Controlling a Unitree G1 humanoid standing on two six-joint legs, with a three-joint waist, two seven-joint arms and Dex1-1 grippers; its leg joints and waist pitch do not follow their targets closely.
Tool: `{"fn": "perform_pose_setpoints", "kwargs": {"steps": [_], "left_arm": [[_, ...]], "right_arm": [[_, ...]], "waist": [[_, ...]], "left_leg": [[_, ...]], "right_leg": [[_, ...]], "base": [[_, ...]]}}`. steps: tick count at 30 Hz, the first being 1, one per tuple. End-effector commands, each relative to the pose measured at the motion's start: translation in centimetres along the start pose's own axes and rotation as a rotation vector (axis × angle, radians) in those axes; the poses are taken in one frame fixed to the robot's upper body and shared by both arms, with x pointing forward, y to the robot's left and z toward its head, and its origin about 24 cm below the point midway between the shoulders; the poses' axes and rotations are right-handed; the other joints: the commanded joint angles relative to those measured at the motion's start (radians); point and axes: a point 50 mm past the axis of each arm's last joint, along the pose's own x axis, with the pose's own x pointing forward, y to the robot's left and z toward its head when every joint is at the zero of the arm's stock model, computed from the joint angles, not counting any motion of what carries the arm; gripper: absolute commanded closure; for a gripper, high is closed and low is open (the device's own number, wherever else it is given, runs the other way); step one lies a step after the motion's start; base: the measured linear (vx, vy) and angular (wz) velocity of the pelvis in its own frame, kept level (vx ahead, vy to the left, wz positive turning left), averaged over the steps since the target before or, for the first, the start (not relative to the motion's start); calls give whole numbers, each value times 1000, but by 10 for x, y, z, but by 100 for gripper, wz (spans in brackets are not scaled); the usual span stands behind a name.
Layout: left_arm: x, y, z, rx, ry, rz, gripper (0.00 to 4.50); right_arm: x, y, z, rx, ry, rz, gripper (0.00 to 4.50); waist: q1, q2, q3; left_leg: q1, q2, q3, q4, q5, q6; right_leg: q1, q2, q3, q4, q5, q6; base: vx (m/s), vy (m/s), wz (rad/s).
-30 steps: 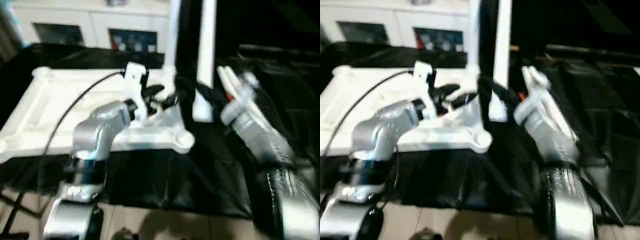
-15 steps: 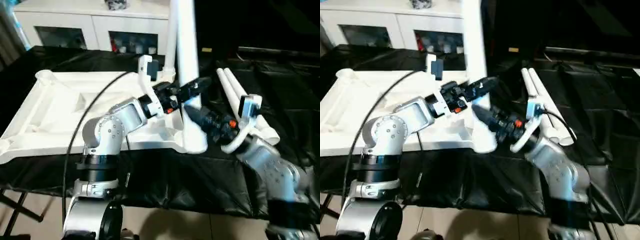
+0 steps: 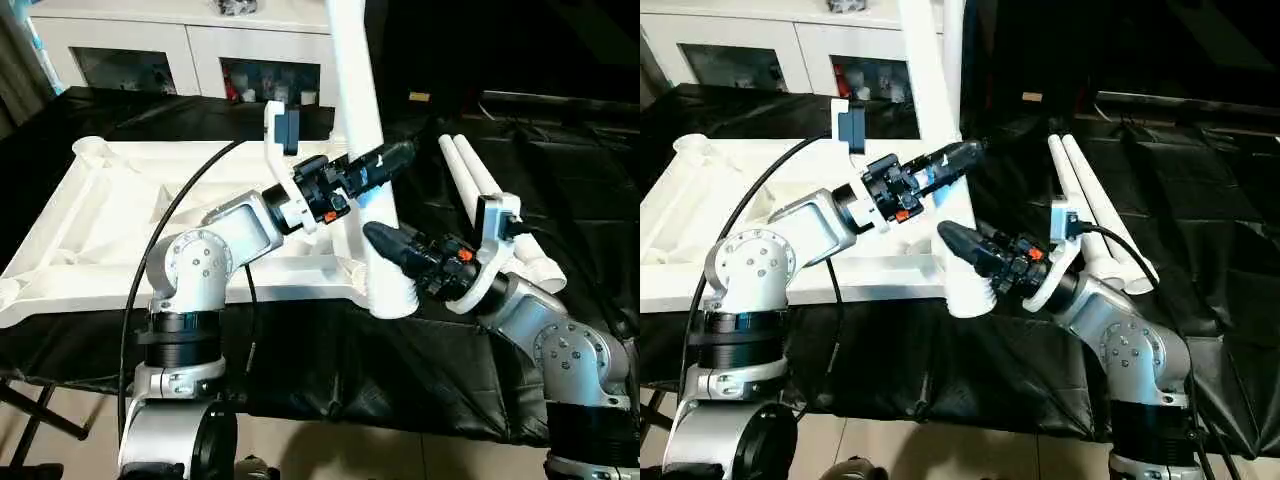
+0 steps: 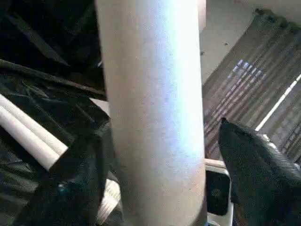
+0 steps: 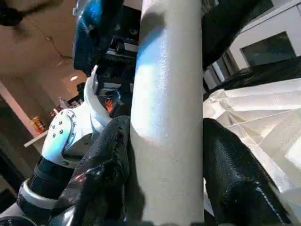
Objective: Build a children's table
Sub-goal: Pick table leg
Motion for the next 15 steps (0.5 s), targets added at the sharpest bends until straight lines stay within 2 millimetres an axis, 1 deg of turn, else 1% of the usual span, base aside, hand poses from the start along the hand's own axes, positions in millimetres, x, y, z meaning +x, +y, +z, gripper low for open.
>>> {"fn": "perform_pose_setpoints", "kwargs": {"steps": [1, 2, 4, 5, 6, 10, 11, 14, 15], "left_arm": [[2, -3, -1, 10, 0, -16, 102], [3, -3, -1, 8, -5, -20, 102], [3, -3, -1, 6, -5, -22, 122], [3, -4, 0, 10, -6, -22, 140], [4, -4, 0, 10, -9, -23, 140], [4, -4, 1, 8, -15, -19, 173], [4, -3, 1, 7, -18, -13, 188], [5, -2, 1, 2, -17, -11, 196], [5, -2, 0, 1, -16, -11, 214]], "right_arm": [[1, 4, 3, -18, 4, 18, 264], [1, 4, 4, -23, 6, 13, 264], [1, 4, 4, -24, 7, 12, 264], [1, 3, 4, -24, 8, 12, 264], [1, 3, 5, -25, 7, 11, 264], [1, 3, 5, -30, 5, 6, 264], [2, 3, 5, -31, 5, 5, 264], [2, 1, 6, -36, 9, -1, 264], [2, 1, 6, -38, 9, -2, 264]], "waist": [[0, -5, -74], [1, -6, -75], [1, -7, -75], [1, -6, -75], [1, -6, -76], [1, -6, -77], [1, -6, -77], [0, -6, -76], [1, -6, -76]], "left_leg": [[13, 67, -39, -64, -84, 50], [14, 68, -40, -64, -87, 47], [13, 67, -40, -64, -84, 46], [13, 68, -40, -64, -83, 45], [13, 68, -40, -63, -78, 46], [11, 67, -40, -62, -66, 52], [11, 67, -40, -62, -66, 52], [12, 67, -40, -62, -76, 50], [13, 66, -39, -62, -78, 49]], "right_leg": [[58, -111, 70, -93, -303, -64], [58, -112, 70, -94, -311, -59], [59, -111, 70, -94, -313, -53], [59, -112, 70, -94, -311, -52], [59, -111, 70, -92, -301, -52], [59, -110, 70, -88, -272, -61], [60, -111, 70, -88, -274, -64], [59, -111, 69, -91, -289, -60], [59, -110, 69, -93, -298, -56]], "base": [[0, 0, 0], [0, 0, 0], [0, 0, 0], [0, 0, 0], [0, 0, 0], [0, 0, 0], [0, 0, 0], [0, 0, 0], [0, 0, 0]]}}
